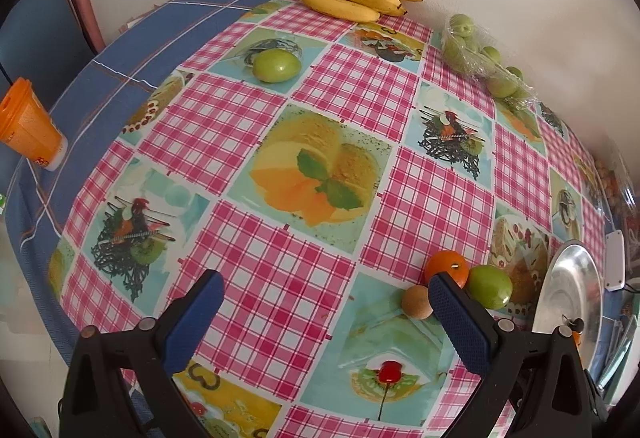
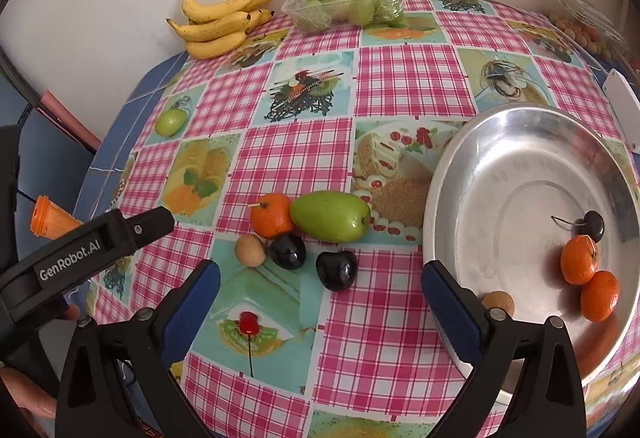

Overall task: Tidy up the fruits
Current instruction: 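Grasp a black plum with the right gripper while the left gripper grasps a brown kiwi, then carry the plum and the kiwi over the steel bowl with both grippers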

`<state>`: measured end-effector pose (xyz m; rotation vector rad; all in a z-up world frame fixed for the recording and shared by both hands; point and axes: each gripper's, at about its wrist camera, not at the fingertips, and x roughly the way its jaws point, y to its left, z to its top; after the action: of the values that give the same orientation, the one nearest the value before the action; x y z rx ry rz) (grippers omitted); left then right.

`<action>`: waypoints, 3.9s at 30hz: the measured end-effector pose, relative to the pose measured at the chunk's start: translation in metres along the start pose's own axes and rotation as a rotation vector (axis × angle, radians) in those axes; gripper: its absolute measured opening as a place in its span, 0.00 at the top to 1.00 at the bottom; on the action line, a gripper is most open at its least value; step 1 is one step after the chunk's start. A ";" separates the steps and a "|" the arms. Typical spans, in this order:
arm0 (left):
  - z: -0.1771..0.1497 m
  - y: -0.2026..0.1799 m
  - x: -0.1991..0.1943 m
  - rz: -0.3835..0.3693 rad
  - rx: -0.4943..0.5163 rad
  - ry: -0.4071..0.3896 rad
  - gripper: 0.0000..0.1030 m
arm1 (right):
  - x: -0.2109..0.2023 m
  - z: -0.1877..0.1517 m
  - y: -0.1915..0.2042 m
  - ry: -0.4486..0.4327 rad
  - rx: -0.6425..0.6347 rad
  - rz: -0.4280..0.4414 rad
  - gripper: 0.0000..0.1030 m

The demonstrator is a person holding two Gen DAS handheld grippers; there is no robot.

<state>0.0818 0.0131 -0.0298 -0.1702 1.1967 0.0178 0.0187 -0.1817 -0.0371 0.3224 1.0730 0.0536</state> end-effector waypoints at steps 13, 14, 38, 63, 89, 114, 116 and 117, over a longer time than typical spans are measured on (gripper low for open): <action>-0.005 -0.019 0.027 -0.067 0.059 0.107 0.01 | 0.011 -0.001 0.000 0.041 -0.009 -0.014 0.41; -0.006 -0.021 0.029 -0.070 0.070 0.117 0.01 | 0.014 -0.001 -0.001 0.048 -0.007 -0.021 0.45; -0.010 -0.044 0.056 -0.221 0.089 0.208 0.69 | 0.050 -0.002 -0.003 0.124 -0.011 -0.056 0.69; 0.014 -0.034 -0.011 -0.225 0.073 -0.030 0.74 | -0.019 0.013 0.004 -0.078 0.010 0.029 0.72; -0.006 -0.070 -0.025 -0.187 0.176 -0.070 0.74 | -0.031 0.008 -0.042 -0.053 0.143 -0.036 0.72; -0.073 -0.167 -0.027 -0.246 0.488 -0.022 0.74 | -0.067 -0.015 -0.146 -0.095 0.448 -0.120 0.72; -0.077 -0.173 -0.026 -0.246 0.507 -0.021 0.74 | -0.067 -0.015 -0.147 -0.096 0.453 -0.119 0.72; -0.079 -0.175 -0.025 -0.247 0.513 -0.020 0.74 | -0.066 -0.015 -0.147 -0.094 0.453 -0.117 0.72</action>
<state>0.0180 -0.1684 -0.0130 0.1349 1.1171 -0.4983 -0.0431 -0.3312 -0.0292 0.6618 1.0023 -0.3109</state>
